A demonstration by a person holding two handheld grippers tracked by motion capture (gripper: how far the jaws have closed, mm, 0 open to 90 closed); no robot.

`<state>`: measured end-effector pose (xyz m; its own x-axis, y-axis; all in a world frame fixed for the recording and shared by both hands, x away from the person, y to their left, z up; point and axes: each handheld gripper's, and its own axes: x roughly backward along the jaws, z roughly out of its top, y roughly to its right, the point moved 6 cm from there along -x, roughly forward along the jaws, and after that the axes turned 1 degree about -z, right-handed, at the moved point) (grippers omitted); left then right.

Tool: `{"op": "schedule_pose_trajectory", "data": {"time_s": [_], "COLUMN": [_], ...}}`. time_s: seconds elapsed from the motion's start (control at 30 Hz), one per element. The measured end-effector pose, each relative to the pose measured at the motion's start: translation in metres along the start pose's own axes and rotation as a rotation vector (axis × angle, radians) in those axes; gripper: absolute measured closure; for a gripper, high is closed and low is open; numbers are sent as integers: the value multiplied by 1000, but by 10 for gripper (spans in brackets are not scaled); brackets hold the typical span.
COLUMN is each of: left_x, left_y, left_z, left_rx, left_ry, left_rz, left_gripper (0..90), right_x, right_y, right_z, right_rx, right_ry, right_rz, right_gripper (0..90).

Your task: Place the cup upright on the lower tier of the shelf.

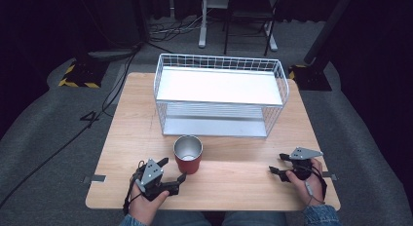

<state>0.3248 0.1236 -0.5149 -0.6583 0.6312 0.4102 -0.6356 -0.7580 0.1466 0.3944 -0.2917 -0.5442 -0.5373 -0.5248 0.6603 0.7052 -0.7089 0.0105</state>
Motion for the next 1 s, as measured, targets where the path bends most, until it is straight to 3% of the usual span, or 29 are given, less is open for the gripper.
{"op": "schedule_pose_trajectory", "data": {"time_s": [0.37, 0.57, 0.8, 1.0], "left_x": [-26, -36, -46, -51], "left_y": [1, -1, -1, -1], "left_z": [5, 7, 8, 9], "left_rx": [-37, -49, -29, -40], "left_ry": [-44, -51, -40, -59], "left_rz": [-37, -26, -23, 7], "left_gripper": [157, 148, 125, 131], "right_x": [0, 0, 0, 0], "right_y": [0, 1, 1, 1], "right_z": [0, 0, 0, 0], "right_rx": [-2, -1, -2, -1], "right_ry": [1, 0, -1, 0], "right_rz": [2, 3, 2, 1], "right_gripper": [275, 274, 274, 274]}}
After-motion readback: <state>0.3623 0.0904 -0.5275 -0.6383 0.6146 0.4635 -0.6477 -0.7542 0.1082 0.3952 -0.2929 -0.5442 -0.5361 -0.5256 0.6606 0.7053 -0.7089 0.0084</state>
